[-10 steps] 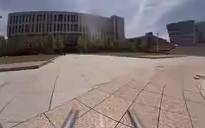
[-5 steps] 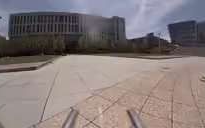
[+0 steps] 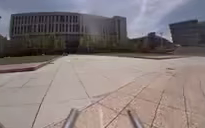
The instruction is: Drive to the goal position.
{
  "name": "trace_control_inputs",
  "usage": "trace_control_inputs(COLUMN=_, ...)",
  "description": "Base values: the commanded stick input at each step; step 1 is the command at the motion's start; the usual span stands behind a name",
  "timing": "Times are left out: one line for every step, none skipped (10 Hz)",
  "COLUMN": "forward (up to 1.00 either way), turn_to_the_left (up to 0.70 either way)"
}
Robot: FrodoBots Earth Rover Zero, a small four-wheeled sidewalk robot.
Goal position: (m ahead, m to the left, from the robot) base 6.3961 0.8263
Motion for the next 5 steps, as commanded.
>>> trace_control_inputs(forward=0.50, turn_to_the_left=0.00)
trace_control_inputs(forward=0.50, turn_to_the_left=0.00)
trace_control_inputs(forward=0.50, turn_to_the_left=0.00)
trace_control_inputs(forward=0.50, turn_to_the_left=0.00)
trace_control_inputs(forward=0.50, turn_to_the_left=0.00)
